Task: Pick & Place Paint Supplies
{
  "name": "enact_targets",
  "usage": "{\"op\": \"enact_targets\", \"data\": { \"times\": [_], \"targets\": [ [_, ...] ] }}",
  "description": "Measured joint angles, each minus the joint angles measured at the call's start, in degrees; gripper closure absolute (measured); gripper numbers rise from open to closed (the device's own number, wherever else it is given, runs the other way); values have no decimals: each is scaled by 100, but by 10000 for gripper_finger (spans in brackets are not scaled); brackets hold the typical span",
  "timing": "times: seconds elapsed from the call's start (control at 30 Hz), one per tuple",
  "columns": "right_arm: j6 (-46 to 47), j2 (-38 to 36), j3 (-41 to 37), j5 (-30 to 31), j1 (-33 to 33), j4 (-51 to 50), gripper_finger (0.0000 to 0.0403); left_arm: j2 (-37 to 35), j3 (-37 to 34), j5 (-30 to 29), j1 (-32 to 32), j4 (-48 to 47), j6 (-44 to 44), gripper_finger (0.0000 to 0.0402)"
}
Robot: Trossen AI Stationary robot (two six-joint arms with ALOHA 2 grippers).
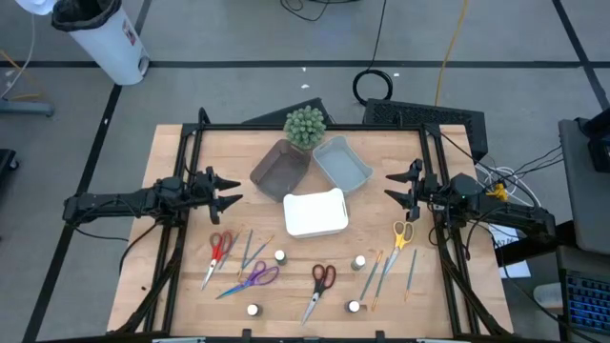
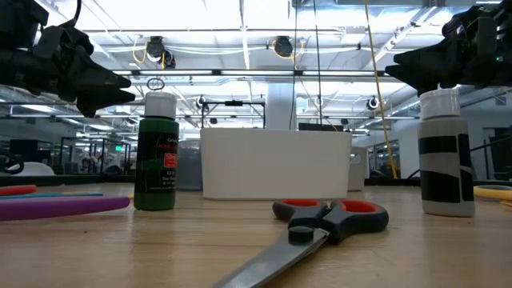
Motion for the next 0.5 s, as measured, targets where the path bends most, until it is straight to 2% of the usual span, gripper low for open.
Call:
{"op": "enact_targets", "data": {
  "times": [0.33, 0.5],
  "targets": [
    [1, -1, 0, 2, 0, 0, 196, -1, -2, -65, 0, 340, -70, 183],
    [1, -1, -1, 2, 0, 1, 196, 6, -2, -92, -2, 426, -1214, 183]
  ]
}}
